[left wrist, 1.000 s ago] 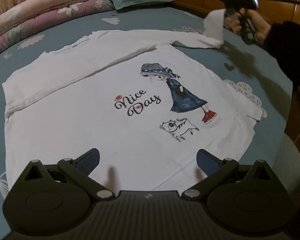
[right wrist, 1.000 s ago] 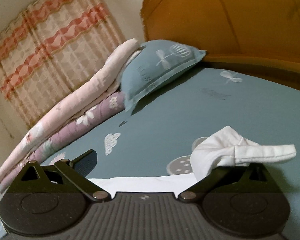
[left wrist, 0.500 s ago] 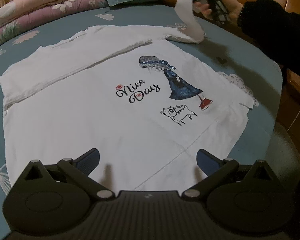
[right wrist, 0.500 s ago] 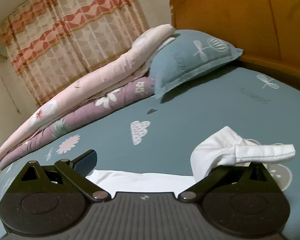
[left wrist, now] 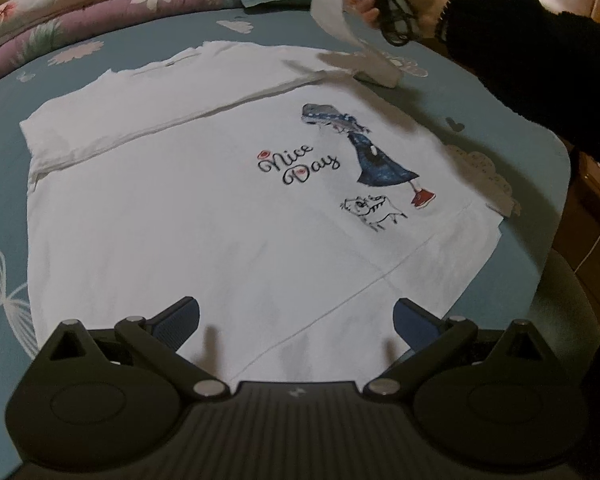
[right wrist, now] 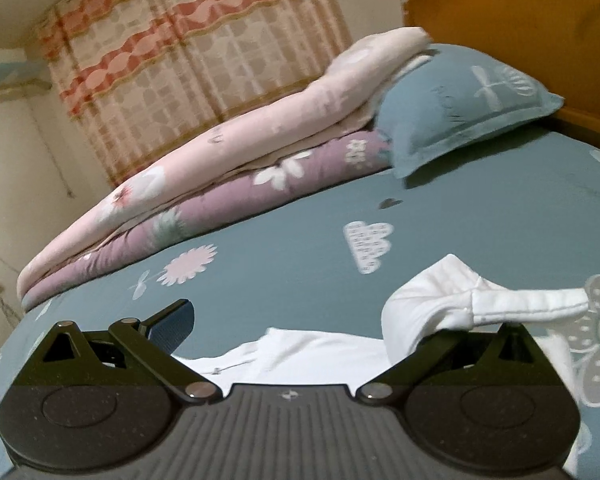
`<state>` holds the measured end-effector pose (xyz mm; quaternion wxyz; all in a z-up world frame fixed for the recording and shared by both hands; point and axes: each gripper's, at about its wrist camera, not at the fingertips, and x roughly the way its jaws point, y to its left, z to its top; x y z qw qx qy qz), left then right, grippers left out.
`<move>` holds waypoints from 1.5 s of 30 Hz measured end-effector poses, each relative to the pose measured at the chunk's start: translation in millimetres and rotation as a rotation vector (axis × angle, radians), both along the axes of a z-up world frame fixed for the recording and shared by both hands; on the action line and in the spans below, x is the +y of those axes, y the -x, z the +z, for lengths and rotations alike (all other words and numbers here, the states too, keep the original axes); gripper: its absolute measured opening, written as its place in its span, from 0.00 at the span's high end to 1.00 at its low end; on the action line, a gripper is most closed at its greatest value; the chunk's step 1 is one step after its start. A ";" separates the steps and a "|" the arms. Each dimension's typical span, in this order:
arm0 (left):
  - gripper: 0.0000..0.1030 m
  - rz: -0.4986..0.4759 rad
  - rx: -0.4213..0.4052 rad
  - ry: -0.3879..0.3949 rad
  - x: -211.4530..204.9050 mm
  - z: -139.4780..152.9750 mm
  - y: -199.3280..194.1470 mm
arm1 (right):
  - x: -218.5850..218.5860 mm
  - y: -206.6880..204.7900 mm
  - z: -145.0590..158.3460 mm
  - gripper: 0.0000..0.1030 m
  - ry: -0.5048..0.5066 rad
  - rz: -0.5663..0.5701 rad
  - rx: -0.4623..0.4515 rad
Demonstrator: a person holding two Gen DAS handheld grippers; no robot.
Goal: Fold clothes
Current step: 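Lift the sleeve and fold it across the shirt body toward the collar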
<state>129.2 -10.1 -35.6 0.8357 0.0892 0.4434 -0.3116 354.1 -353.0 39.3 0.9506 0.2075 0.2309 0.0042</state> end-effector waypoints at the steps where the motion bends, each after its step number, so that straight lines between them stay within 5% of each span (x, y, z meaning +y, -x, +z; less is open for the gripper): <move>1: 0.01 0.011 0.005 0.000 1.1 -1.3 -0.1 | 5.8 -3.1 -0.1 0.00 0.002 0.012 0.000; 45: 0.01 0.096 0.086 0.061 11.6 -14.9 11.2 | 214.4 -50.9 -26.1 0.00 0.159 0.420 0.036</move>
